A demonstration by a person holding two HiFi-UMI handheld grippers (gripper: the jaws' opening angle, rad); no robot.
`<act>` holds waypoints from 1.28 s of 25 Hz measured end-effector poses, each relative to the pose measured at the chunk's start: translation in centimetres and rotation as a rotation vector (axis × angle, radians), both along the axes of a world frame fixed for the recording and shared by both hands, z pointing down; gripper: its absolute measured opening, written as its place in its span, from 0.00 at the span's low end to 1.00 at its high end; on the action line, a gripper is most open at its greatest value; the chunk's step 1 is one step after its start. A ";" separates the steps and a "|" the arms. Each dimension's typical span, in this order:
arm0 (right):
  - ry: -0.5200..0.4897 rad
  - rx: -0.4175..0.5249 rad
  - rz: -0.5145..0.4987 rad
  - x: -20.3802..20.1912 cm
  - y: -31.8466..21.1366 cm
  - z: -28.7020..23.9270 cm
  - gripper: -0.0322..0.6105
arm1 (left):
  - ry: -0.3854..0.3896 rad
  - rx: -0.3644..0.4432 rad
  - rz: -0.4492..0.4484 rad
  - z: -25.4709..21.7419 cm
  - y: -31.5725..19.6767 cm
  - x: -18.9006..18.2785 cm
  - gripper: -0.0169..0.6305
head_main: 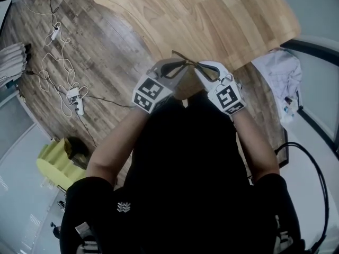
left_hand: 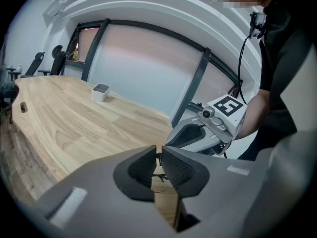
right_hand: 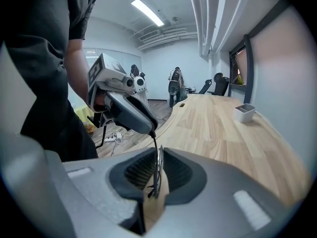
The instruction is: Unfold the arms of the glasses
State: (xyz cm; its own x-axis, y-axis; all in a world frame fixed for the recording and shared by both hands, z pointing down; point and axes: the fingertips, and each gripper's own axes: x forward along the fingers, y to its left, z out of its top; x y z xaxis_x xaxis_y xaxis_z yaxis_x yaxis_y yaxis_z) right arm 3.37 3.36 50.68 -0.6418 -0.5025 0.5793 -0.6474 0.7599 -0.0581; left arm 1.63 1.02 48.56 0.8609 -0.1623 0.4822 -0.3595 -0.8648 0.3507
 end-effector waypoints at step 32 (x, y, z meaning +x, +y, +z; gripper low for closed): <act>-0.089 -0.049 0.134 8.9 4.4 1.1 0.10 | -0.048 0.066 0.074 -3.1 7.3 7.6 0.09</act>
State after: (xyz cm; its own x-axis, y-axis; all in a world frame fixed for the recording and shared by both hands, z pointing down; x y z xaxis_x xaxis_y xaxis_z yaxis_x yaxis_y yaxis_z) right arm 12.31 7.79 51.77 -0.6204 -0.5598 0.5493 -0.7338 0.6616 -0.1545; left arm 9.23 8.36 45.45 0.8477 -0.1322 0.5137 -0.3090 -0.9103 0.2756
